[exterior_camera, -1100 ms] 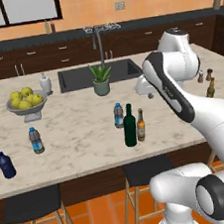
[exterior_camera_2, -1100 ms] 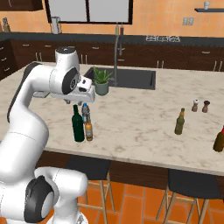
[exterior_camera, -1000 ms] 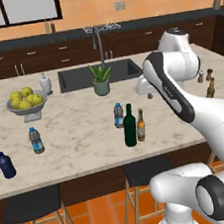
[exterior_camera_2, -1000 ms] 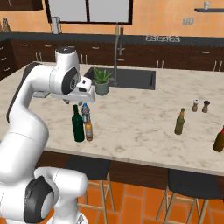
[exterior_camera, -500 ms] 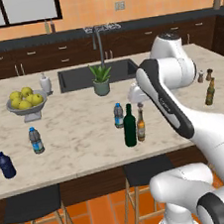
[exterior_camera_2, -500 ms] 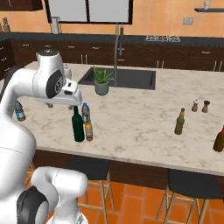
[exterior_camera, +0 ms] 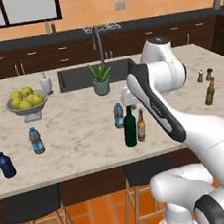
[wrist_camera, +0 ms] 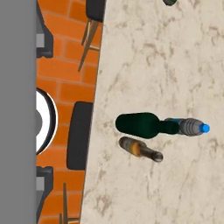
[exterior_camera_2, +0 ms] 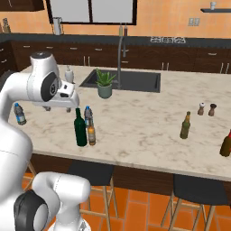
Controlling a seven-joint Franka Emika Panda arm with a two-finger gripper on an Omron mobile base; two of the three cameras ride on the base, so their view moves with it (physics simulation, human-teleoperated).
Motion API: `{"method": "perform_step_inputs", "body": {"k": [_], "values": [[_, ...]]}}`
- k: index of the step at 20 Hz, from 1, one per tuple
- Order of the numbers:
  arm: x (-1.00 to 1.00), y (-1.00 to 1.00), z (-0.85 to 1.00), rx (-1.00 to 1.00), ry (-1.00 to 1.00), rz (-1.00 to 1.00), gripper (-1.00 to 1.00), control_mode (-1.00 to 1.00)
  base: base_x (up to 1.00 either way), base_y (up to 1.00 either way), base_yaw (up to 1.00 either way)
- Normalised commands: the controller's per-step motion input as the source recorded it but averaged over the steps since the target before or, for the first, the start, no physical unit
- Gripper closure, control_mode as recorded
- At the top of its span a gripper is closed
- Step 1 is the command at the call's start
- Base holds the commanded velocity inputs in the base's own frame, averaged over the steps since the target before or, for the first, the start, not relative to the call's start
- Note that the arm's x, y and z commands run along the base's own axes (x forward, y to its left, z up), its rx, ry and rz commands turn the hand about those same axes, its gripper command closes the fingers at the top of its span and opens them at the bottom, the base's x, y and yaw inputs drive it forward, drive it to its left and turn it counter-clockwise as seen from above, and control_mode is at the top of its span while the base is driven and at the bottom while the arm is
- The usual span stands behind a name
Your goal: Move the plastic bottles in the middle to the plastics group, and the glass bottles in the middle to the glass group.
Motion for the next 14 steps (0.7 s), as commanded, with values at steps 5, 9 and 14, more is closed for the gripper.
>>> {"method": "perform_step_inputs", "body": {"k": [5, 9, 14], "values": [[0.14, 0.0, -0.03, -0.06, 0.0, -0.01, -1.0, -1.0, 0.0, 0.0, 0.0], [0.12, 0.0, 0.0, -0.05, 0.0, -0.02, -1.0, -1.0, 0.0, 0.0, 0.0], [0.17, 0.0, 0.0, -0.03, 0.0, -0.01, -1.0, -1.0, 0.0, 0.0, 0.0]]}}
